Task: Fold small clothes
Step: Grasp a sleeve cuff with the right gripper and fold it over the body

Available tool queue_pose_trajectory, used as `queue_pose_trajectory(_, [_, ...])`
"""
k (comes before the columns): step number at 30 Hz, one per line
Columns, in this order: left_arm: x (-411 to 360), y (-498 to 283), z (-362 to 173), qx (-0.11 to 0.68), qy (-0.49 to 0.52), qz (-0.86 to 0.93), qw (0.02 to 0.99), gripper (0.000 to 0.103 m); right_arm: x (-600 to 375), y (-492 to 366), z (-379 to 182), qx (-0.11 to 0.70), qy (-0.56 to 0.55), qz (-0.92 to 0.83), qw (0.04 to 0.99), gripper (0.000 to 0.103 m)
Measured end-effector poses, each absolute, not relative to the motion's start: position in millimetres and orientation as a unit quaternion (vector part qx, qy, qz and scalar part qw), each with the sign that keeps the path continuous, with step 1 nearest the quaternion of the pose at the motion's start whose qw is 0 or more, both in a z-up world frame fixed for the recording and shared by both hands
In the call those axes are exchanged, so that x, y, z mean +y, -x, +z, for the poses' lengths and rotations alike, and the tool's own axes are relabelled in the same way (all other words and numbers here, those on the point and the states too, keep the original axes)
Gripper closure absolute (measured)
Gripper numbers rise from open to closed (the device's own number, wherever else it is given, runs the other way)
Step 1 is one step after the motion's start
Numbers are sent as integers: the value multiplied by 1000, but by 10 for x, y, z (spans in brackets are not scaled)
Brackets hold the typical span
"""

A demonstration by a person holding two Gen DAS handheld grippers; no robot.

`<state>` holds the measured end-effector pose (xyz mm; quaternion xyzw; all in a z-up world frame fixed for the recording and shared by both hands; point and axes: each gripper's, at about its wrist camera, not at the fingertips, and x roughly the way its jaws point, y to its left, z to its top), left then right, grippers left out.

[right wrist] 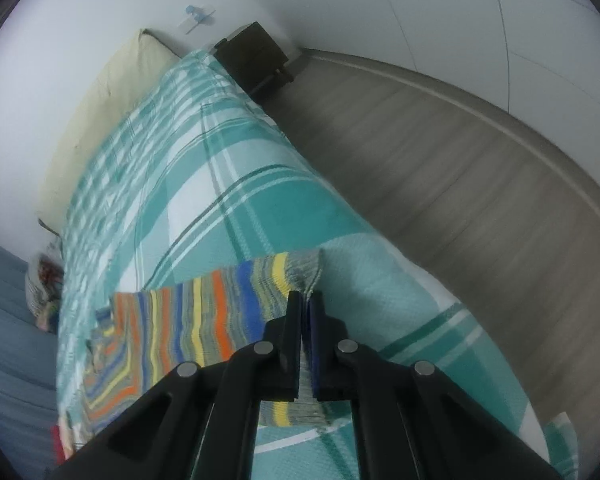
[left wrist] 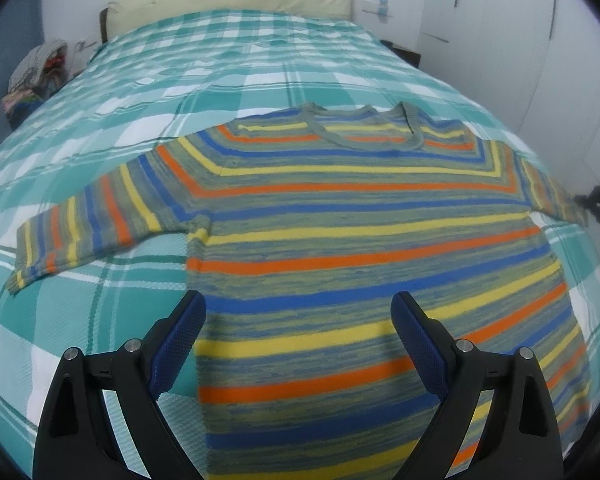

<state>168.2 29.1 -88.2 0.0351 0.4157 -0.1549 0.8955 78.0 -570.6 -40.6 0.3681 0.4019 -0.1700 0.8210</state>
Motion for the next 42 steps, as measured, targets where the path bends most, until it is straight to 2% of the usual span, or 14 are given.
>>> queue_pose_trajectory(4, [339, -1695, -851, 414, -26, -149, 898, 8, -5449, -854, -63, 373, -336, -148, 852, 100])
queue_pose_trajectory(9, [348, -1729, -865, 425, -15, -151, 892, 8, -4705, -1166, 714, 340, -286, -40, 895, 100])
queue_pose_trajectory(14, [355, -1724, -855, 421, -17, -150, 895, 8, -3819, -1772, 1034, 359, -263, 74, 892, 100])
queue_pose_trajectory(19, [389, -1736, -872, 421, -19, -144, 895, 8, -3063, -2204, 862, 393, -236, 127, 880, 100])
queue_pose_trajectory(28, [459, -1766, -882, 427, -12, -137, 894, 8, -2236, -2640, 88, 458, -212, 161, 848, 99])
queue_pose_trajectory(29, [460, -1770, -886, 429, -11, -136, 893, 8, -2182, -2680, 16, 460, -220, 178, 841, 94])
queue_pose_trajectory(31, [467, -1781, -900, 433, -9, -136, 891, 8, -2147, -2757, -110, 468, -252, 209, 821, 68])
queue_pose_trajectory(32, [466, -1777, -901, 434, -8, -136, 891, 8, -2157, -2761, -149, 470, -269, 218, 812, 43])
queue_pose_trajectory(33, [466, -1776, -901, 434, -8, -136, 890, 8, -2168, -2747, -170, 464, -285, 229, 807, 39])
queue_pose_trajectory(37, [443, -1763, -900, 436, -11, -141, 889, 8, -2361, -2629, -160, 455, -307, 227, 804, 39])
queue_pose_trajectory(42, [359, -1702, -906, 435, -25, -153, 887, 8, -2811, -2384, -342, 495, -304, 169, 796, 39])
